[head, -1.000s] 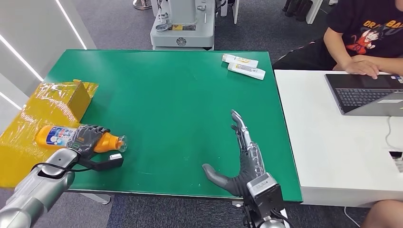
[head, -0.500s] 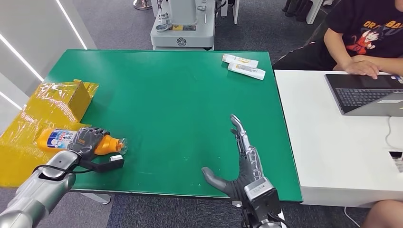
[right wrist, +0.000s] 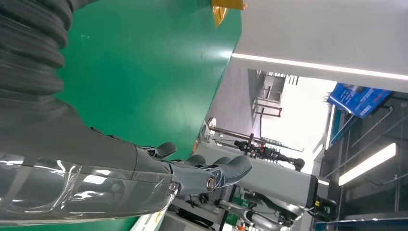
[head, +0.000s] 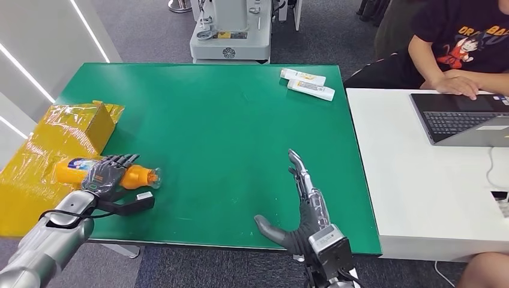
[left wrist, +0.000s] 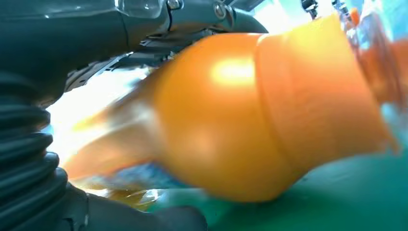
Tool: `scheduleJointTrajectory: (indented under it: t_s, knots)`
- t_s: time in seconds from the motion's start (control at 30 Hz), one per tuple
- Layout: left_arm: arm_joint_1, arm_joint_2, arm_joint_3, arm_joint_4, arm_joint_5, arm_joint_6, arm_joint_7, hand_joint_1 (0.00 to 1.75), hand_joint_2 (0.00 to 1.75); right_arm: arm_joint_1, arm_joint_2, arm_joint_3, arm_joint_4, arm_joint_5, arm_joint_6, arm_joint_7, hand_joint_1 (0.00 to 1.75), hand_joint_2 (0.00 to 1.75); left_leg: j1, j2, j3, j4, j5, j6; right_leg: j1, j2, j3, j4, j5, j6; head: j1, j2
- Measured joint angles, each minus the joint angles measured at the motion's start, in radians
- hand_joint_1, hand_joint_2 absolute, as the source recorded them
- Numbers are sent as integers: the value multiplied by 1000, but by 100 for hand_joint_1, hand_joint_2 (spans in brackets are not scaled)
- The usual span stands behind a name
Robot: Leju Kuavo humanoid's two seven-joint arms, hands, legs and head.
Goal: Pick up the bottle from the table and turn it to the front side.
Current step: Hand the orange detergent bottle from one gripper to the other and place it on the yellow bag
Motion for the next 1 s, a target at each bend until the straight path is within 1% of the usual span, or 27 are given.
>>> scheduleJointTrajectory:
  t_s: [0.3, 0.43, 0.63, 0.73, 0.77, 0.83, 0.9, 0.93, 0.97, 1.0]
  knots:
    - [23, 0, 47, 0, -15, 21, -1, 0, 175, -7, -26, 22, 21, -31, -35, -22, 0, 175, 0, 0, 2, 0, 0, 0, 0, 0, 1, 0, 0, 0, 0, 0]
    - [24, 0, 56, 0, -24, 19, -7, 0, 175, -6, -37, 25, 22, -41, -56, -34, 0, 175, 0, 0, 2, 0, 0, 0, 0, 0, 1, 0, 0, 0, 0, 0]
    - [26, 2, 68, 0, -27, 18, -10, 0, 175, -6, -45, 26, 22, -42, -61, -37, 0, 175, 0, 0, 3, 0, 0, 0, 0, 0, 2, 0, 0, 0, 0, 0]
    - [35, 1, 77, -9, 1, 60, -25, 0, 175, -5, -47, 26, 22, -43, -67, -39, 0, 175, 0, 1, 3, 0, 0, 0, 0, 1, 1, 0, 0, 0, 0, 0]
    - [45, 0, 87, -20, 29, 92, -43, 0, 175, -4, -47, 26, 21, -43, -72, -39, 0, 175, 0, 1, 3, 0, 0, 0, 0, 1, 1, 0, 0, 0, 0, 0]
    - [80, -19, 131, -85, 125, 169, -134, 0, 175, -1, -48, 26, 19, -43, -85, -41, 0, 175, 0, 1, 3, 1, 0, 0, 0, 1, 0, 0, 0, 0, 0, 0]
    - [128, -57, 212, -224, 230, 234, -261, 0, 175, -1, -48, 26, 17, -42, -97, -43, 0, 175, -1, 0, 2, 1, 0, 0, -1, 0, 0, 0, 0, 0, 0, 0]
    - [148, -73, 250, -298, 262, 250, -297, 0, 175, -2, -48, 26, 16, -42, -103, -43, 0, 175, -1, -1, 2, 1, 0, 0, -1, 0, 1, 0, -1, 1, 0, 0]
    - [164, -87, 279, -364, 280, 259, -304, 0, 175, -2, -48, 26, 16, -41, -107, -43, 0, 175, -1, 0, 2, 1, -1, -1, -1, 0, 1, 0, -1, 1, 1, 0]
    - [177, -95, 297, -412, 289, 262, -292, 0, 175, -3, -48, 26, 16, -41, -111, -43, 0, 175, -1, 1, 2, 1, -2, -1, -1, 1, 2, -1, 0, 1, 0, 0]
